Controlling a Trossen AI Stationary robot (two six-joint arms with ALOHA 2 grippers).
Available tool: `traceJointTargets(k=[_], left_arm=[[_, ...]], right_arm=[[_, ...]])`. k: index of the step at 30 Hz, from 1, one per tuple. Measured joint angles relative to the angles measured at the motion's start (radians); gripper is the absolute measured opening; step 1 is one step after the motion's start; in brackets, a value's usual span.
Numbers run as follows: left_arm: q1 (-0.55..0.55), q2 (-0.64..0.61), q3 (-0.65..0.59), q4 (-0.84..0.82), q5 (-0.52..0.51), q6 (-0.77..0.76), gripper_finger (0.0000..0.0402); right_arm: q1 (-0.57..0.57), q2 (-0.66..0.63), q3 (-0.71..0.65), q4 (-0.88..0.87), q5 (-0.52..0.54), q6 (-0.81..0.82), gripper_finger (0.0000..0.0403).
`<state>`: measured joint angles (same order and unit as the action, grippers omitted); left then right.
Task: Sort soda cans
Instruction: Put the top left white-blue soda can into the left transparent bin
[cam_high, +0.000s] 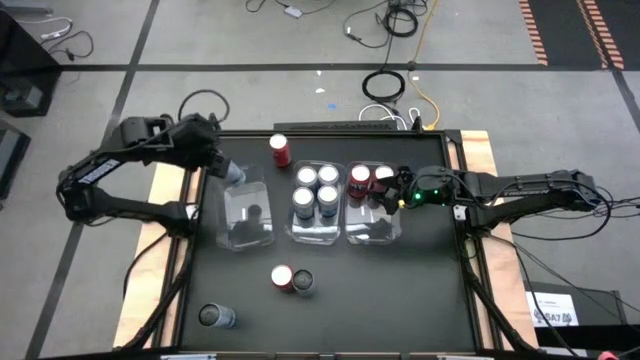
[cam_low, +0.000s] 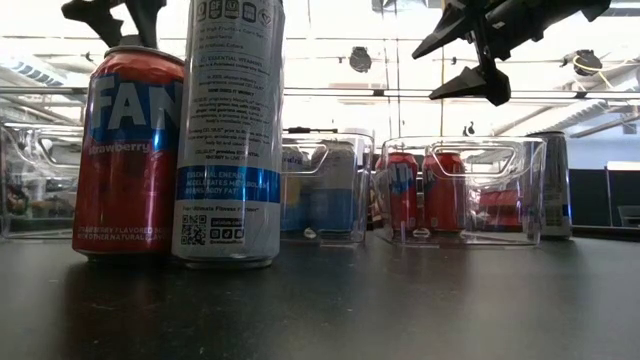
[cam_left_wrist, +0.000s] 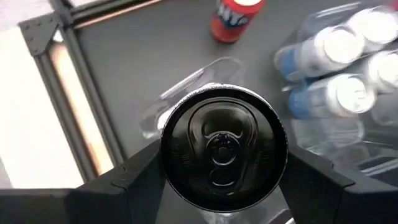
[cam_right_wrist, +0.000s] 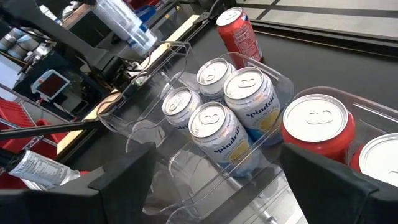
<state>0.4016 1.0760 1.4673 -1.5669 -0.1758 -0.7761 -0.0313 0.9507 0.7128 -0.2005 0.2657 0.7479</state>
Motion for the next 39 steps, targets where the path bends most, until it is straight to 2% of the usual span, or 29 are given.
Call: traceJointTargets(k=[7,12,16,27,35,39], left_arm=[[-0.075,0.004,-0.180,0.050,-0.036,-0.110,0.0272],[-0.090,0.018,-0.338,0.270,-0.030,-0.135,0.0272],[-0.090,0.067,-0.405,0.400,-0.026,-0.134,0.0272],[-0.080,0.235,-0.411,0.552,-0.108,-0.092,0.0272],[-0.074,0.255,-0.383,0.583,-0.123,-0.044,0.0272],[-0.060,0.253,-0.367,0.659,-0.114,0.002,0.0272]], right_arm=[[0.000,0.001,0.000,0.000,0.000,0.000,0.0336],[0.000,0.001,0.000,0.000,0.000,0.000,0.0336],[0.000,0.001,0.000,0.000,0.000,0.000,0.0336],[0.000,0.001,0.000,0.000,-0.006,0.015,0.0336],[0.000,0.001,0.000,0.001,-0.010,0.024,0.0336],[0.000,0.001,0.000,0.000,-0.010,0.023,0.0336]])
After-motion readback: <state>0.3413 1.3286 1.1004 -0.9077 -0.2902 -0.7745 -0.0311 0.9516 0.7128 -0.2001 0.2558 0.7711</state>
